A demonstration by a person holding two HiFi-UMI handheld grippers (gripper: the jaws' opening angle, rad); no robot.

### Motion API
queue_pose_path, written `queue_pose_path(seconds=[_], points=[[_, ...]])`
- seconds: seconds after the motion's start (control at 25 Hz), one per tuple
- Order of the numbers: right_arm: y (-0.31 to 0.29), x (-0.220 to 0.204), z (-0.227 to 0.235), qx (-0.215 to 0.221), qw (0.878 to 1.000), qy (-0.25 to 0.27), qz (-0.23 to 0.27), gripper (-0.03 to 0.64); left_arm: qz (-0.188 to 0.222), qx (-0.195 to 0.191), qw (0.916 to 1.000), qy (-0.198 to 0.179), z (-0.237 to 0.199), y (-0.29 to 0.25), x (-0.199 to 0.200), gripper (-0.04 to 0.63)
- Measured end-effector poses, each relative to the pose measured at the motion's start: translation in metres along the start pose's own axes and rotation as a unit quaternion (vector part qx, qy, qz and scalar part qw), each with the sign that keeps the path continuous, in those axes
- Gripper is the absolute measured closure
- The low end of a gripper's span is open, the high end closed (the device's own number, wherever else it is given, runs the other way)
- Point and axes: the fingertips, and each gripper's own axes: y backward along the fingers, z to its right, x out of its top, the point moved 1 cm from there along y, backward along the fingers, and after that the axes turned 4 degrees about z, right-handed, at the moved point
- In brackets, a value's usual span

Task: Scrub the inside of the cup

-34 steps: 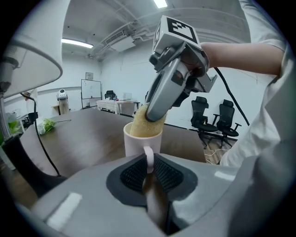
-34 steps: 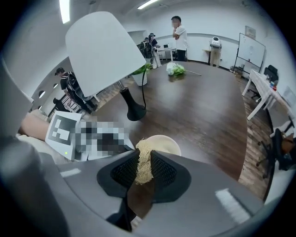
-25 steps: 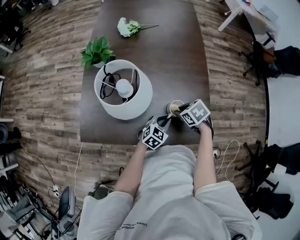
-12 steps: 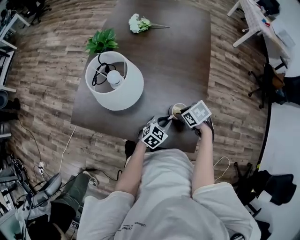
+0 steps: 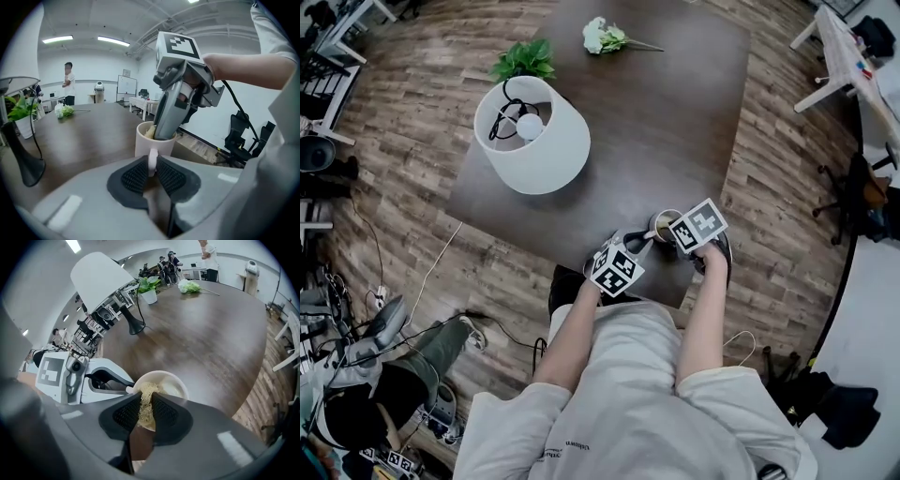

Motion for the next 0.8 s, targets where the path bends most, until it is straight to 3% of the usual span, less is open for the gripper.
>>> queue_pose_path(seconds=[0.28,0.56,0.8], points=[[0.0000,0.0015,-0.0043,-0.014,1.000,0.005,0.007,0.532,-0.013,0.006,0.9999,-0.007,0.0028,0.0035,-0.0009,0.540],[0.0013,0.0056,-0.0036,-0.007,0.999,-0.001,0.035,0.531,-0.006,-0.014,0.9995,-0.028,-0.0001,0.0021,0.0009,0.541],[-0.0021,0.0072,-0.0012,-0.026,0.999,-0.007,0.020,0.531,-0.009,-0.034,0.9986,-0.040,0.0016,0.0012,-0.0003,0.543]])
